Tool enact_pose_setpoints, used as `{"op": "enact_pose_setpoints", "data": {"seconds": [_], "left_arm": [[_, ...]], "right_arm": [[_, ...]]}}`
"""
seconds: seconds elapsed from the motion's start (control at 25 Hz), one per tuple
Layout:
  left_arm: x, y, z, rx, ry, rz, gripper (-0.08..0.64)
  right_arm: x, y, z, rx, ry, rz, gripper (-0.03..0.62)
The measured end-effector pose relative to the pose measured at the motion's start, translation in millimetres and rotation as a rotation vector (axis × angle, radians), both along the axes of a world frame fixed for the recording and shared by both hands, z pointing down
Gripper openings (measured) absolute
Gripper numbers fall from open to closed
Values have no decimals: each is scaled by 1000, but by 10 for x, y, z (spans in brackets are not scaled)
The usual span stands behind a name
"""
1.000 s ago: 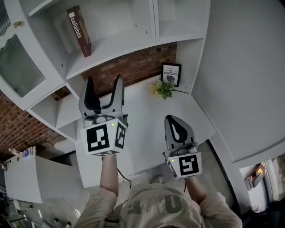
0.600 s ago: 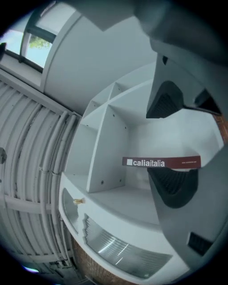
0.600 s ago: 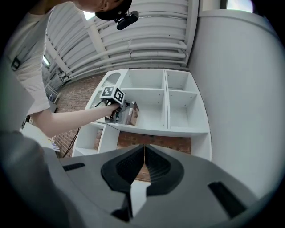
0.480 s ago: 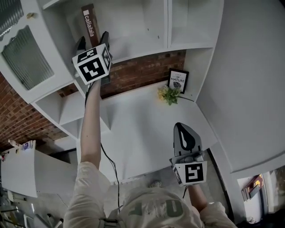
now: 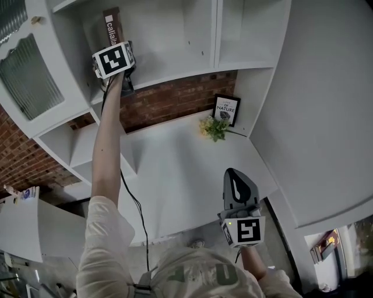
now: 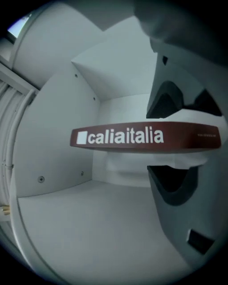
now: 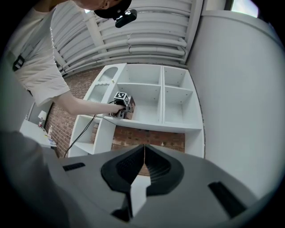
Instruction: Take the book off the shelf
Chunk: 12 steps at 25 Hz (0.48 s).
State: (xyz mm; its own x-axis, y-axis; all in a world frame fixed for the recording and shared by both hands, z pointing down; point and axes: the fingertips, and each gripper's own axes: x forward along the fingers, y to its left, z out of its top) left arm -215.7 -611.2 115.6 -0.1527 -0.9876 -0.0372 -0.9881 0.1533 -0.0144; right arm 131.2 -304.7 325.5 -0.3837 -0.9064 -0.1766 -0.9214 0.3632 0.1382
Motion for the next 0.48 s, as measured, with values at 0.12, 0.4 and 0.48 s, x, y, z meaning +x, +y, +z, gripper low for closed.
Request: {"op": "enact_pose_setpoints", "data": {"seconds": [0.12,0.4,0.48], "left_arm": [[-92,-100,69,-50,33,-18,333],[-142,-226,135,-105,58,-14,330],[-152,-240,157,-113,60,-12,308]], "right_arm": [[29,-13,-18,3,-1,9,18],[51,-42,28,-7,-15,23,18],[40,-48,40,-8,-19,23,17]]}}
